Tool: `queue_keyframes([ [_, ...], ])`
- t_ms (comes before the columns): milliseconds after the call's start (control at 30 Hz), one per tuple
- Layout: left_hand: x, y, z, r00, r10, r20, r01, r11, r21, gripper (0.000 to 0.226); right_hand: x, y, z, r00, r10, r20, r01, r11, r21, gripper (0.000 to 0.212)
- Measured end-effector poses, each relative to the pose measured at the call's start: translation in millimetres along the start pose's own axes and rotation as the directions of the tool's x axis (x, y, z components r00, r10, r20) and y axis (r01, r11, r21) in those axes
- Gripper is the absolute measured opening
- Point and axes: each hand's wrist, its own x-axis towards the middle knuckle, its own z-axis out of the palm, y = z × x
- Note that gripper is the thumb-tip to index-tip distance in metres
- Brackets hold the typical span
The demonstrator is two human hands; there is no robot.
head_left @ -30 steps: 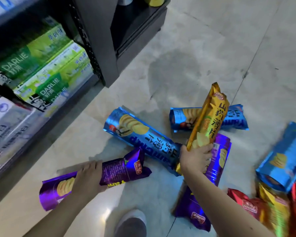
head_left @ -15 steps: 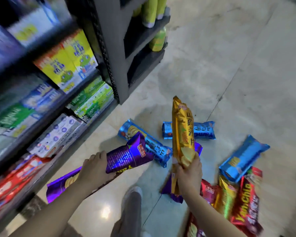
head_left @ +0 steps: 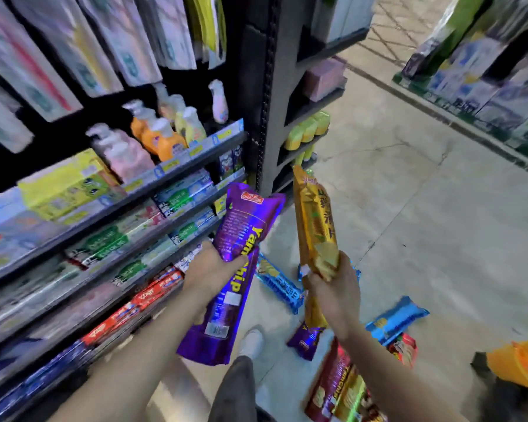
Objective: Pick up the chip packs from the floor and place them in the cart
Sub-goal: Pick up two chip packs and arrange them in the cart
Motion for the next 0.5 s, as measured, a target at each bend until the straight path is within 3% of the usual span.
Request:
queue_keyframes([
  [167, -63.9, -2.7, -67.7, 0.992, -0.027, -0.126, 0.014, 0.995, -0.1, 0.057, -51.7, -61.9, -11.7, 0.991, -0.126, 0.044, 0.123, 0.991, 0.058, 0.062],
  [500, -159.4, -87.9, -171.7, 0.929, -0.152, -0.336, 0.054, 0.957, -0.285, 0.061, -165.0, -135.3, 26.0, 0.901, -0.355, 0.25, 0.313, 0.93, 0.195, 0.069],
])
